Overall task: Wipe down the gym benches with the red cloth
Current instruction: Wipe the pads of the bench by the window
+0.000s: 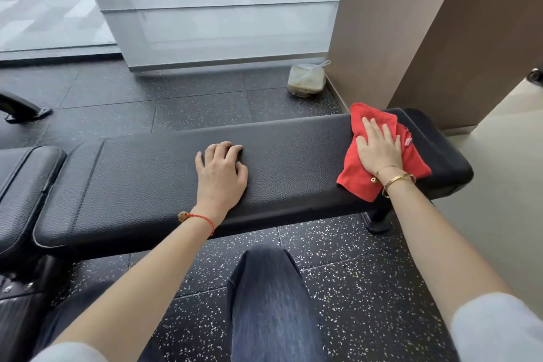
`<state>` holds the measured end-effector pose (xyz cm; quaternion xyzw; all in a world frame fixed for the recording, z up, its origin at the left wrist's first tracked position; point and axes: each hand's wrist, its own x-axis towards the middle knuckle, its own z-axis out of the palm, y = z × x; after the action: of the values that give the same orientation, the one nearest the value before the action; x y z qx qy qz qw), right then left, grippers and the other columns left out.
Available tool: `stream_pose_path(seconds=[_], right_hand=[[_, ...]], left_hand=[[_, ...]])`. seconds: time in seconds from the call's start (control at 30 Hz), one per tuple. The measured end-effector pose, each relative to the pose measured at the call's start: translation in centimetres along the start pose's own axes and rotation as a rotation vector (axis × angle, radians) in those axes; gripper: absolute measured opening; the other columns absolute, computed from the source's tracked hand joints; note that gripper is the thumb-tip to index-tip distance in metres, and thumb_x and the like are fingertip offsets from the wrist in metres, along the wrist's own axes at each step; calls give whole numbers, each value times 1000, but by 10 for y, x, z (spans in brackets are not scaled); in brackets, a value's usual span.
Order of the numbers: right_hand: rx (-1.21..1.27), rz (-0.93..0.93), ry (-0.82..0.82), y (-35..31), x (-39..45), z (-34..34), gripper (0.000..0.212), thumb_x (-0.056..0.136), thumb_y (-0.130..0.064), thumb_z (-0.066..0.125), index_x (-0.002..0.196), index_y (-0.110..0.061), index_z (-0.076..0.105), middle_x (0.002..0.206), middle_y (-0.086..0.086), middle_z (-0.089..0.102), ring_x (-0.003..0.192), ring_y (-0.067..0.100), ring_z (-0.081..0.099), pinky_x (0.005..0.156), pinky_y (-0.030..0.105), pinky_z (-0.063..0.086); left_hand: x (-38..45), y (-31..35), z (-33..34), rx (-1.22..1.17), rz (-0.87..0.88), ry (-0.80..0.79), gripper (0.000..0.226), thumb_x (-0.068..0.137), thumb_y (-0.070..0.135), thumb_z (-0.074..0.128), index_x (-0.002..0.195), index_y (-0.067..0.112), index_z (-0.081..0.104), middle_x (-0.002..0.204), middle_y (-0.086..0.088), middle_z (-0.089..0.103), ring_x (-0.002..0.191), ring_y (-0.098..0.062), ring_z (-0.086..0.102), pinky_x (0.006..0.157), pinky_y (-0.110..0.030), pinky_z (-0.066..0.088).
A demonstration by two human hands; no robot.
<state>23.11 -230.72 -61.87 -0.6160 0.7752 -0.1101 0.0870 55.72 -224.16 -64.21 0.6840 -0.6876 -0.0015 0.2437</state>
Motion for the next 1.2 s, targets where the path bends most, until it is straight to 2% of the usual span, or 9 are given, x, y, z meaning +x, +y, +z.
stream_pose_path(seconds=[0.33, 0.6, 0.7, 0.8, 1.0, 1.2], right_hand=[[-27, -54, -38, -30, 31, 11, 58, 99, -37, 27, 155, -31, 12, 163, -7, 11, 151, 22, 6, 121, 50, -2], [0, -388, -110, -132, -17, 42, 59, 98, -37, 30, 154, -33, 13, 163, -10, 11, 151, 18, 6, 122, 48, -2], [13, -457, -107, -145, -39, 48, 59, 99, -38, 30, 154, -34, 12, 162, -11, 11, 151, 17, 5, 122, 48, -3], [22, -516, -104, -150, -58, 54, 59, 98, -38, 31, 154, -36, 12, 162, -13, 12, 151, 16, 5, 122, 47, -4], [17, -466, -90, -171, -72, 61, 59, 98, -39, 32, 154, -36, 14, 162, -13, 11, 151, 16, 5, 122, 47, -3], [40, -510, -112, -232, -89, 74, 58, 98, -40, 30, 154, -34, 14, 163, -11, 11, 151, 17, 5, 122, 48, -4]], left_hand=[[0, 3, -1, 36, -2, -2, 38, 89, 23, 51, 126, 18, 60, 132, -3, 56, 126, -27, 45, 112, -55, 29], [0, 3, -5, -67, -37, 9, 35, 88, 21, 55, 122, 16, 63, 129, -2, 59, 127, -25, 46, 115, -52, 25], [-1, -1, -9, -163, -57, 41, 27, 85, 13, 58, 110, 13, 68, 119, -5, 65, 120, -28, 53, 111, -51, 31], [-5, -7, -17, -219, -73, 76, 27, 84, 9, 57, 108, 10, 70, 117, -7, 66, 116, -29, 56, 106, -47, 37], [-16, -57, -46, -106, -88, 108, 32, 86, 13, 58, 117, 13, 67, 126, -5, 62, 126, -26, 49, 110, -47, 33], [-26, -118, -71, 34, -133, 87, 38, 89, 16, 58, 126, 14, 62, 134, -8, 57, 132, -29, 43, 115, -52, 25]])
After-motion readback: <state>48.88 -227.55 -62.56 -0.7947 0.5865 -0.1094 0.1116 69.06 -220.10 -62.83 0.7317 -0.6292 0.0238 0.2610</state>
